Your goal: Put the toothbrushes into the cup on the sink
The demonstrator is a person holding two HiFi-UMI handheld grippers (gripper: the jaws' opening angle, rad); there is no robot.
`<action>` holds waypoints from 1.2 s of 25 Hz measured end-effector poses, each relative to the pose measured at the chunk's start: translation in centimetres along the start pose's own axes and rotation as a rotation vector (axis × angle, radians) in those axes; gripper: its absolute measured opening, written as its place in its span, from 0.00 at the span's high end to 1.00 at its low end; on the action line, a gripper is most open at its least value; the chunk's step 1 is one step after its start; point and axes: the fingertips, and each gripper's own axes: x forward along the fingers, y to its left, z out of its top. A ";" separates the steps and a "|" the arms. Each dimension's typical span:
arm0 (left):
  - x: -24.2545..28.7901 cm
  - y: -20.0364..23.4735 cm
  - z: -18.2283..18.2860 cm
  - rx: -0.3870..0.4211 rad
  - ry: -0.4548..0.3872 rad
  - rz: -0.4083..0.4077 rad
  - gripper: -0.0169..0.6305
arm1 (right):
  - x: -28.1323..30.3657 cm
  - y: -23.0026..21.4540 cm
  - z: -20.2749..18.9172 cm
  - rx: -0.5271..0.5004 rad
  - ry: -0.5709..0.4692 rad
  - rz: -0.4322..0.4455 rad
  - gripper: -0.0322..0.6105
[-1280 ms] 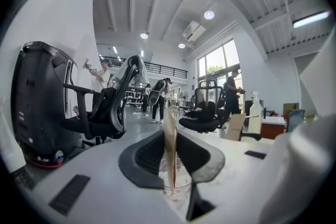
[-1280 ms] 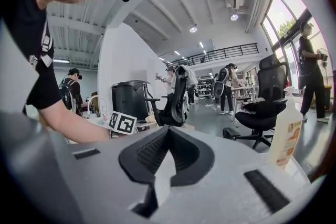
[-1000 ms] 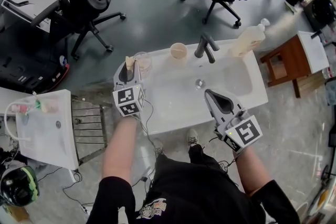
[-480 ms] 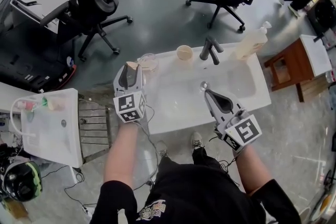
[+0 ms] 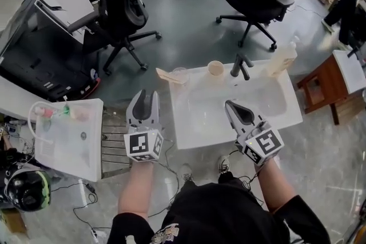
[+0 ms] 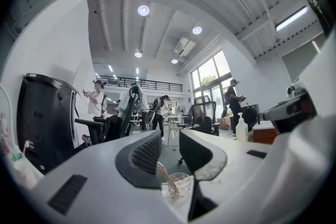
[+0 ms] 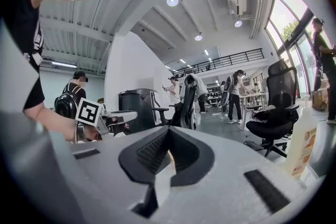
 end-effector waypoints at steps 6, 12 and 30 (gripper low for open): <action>-5.6 -0.9 2.8 -0.034 0.006 -0.052 0.96 | 1.1 2.8 1.0 0.009 -0.031 0.006 0.94; -9.1 -2.8 2.8 -0.090 0.027 -0.147 0.96 | 1.9 5.4 1.1 0.025 -0.041 -0.006 0.94; -15.3 -10.6 0.9 -0.099 0.110 -0.385 0.96 | -6.5 9.4 0.5 0.033 -0.051 -0.124 0.94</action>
